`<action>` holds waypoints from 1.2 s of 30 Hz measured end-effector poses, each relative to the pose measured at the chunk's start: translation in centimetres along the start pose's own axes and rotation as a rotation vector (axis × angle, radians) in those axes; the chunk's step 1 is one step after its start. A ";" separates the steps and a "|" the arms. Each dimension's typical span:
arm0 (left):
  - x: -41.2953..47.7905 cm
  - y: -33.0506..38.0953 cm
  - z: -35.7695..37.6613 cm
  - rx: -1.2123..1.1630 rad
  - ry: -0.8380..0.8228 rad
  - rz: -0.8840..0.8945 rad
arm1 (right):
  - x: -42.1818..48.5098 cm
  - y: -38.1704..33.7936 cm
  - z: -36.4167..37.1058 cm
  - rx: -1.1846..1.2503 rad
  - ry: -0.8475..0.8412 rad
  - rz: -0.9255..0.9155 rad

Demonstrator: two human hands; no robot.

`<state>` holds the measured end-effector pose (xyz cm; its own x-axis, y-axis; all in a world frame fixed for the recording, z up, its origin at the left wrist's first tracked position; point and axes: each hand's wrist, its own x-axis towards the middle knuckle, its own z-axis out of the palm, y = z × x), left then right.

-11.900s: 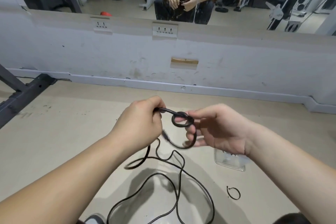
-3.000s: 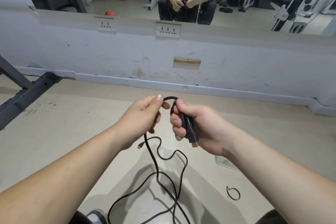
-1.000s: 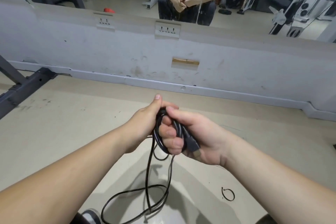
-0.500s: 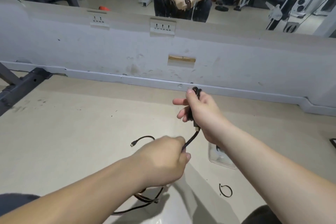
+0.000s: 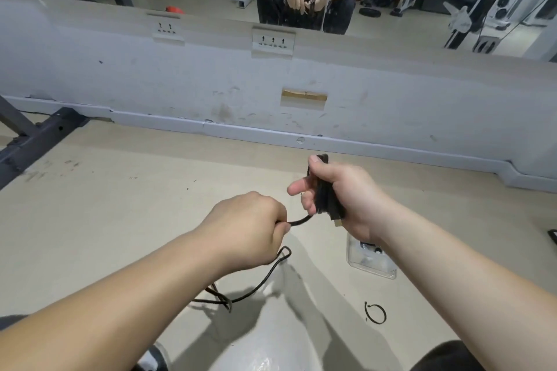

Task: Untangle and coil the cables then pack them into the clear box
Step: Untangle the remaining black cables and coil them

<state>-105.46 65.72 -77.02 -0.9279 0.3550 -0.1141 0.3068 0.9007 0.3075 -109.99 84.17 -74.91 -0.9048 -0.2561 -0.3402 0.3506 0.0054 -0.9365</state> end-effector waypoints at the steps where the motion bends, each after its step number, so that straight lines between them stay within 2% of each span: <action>1: 0.1 0.1 0.1 0.003 0.024 -0.003 | 0.1 0.3 0.3 -0.017 0.025 -0.029; 4: 0.2 0.3 -0.3 0.024 0.063 0.103 | 0.2 0.8 1.1 -0.044 0.051 -0.079; 8: 0.0 0.3 -0.8 0.120 0.115 0.281 | 0.3 1.8 2.0 -0.240 0.034 -0.103; 11: -0.1 0.1 -1.8 0.038 0.175 0.317 | -0.2 1.7 2.4 -0.348 -0.003 -0.122; 14: 0.2 -0.8 -3.0 -0.163 0.263 0.274 | -0.9 0.9 2.8 -0.336 -0.094 -0.128; 18: 0.4 -2.8 -4.3 -0.545 0.122 0.159 | -1.5 0.1 2.9 -0.373 -0.210 -0.046; 22: 0.5 -4.5 -5.1 -0.626 0.119 0.080 | -1.8 -0.1 2.8 -0.445 -0.359 0.013; 26: 0.1 -4.4 -4.7 -0.768 0.125 0.105 | -2.1 -0.1 2.8 -0.282 -0.513 0.069; 30: 0.2 -3.9 -4.0 -1.021 -0.041 0.161 | -2.0 -0.3 2.6 -0.071 -0.538 0.131; 36: 0.8 -2.3 -3.7 -1.373 -0.143 0.055 | -2.4 -0.5 2.8 0.131 -0.612 0.182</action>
<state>-107.72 63.06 -74.34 -0.8663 0.4791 -0.1409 -0.1884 -0.0523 0.9807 -107.26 82.07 -73.40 -0.5407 -0.7665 -0.3464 0.5472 -0.0077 -0.8370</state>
